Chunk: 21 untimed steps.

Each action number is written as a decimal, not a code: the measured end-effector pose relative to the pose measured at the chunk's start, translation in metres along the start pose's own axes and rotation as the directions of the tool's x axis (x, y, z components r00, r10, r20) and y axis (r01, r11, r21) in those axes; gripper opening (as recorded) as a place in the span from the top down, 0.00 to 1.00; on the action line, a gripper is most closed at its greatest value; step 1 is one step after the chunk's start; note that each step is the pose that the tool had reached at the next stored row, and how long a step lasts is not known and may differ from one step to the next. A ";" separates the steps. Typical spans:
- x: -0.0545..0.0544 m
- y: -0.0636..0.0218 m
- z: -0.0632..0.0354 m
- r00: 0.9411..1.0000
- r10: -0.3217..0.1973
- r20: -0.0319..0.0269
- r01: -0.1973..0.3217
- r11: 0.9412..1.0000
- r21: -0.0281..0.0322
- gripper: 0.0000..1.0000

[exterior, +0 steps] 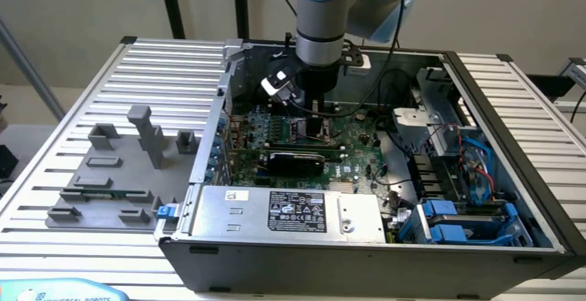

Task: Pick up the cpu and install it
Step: 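Place the cpu into insertion slot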

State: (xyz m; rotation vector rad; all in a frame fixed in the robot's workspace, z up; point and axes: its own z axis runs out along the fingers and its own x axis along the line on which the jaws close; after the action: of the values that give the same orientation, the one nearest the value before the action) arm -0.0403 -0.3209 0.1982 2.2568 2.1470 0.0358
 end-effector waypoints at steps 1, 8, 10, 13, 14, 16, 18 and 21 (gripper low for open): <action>0.000 0.0000 0.0002 1.000 0.000 0.000 0.000 1.000 0.000 0.45; 0.000 -0.0001 0.0014 1.000 0.000 0.003 0.000 1.000 0.000 0.45; 0.000 -0.0001 0.0016 1.000 0.000 0.003 0.000 1.000 0.000 0.45; 0.000 -0.0001 0.0019 1.000 0.000 0.003 0.000 1.000 0.000 0.45; 0.000 -0.0001 0.0020 1.000 0.000 0.003 0.000 1.000 0.000 0.45; 0.001 -0.0001 0.0022 1.000 0.000 0.003 0.000 1.000 0.000 0.45; 0.001 -0.0001 0.0024 1.000 0.000 0.003 0.000 1.000 0.000 0.45; 0.001 -0.0001 0.0025 1.000 0.000 0.003 0.000 1.000 0.000 0.45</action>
State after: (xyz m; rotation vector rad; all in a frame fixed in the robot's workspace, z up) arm -0.0403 -0.3200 0.1957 2.2558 2.1451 0.0323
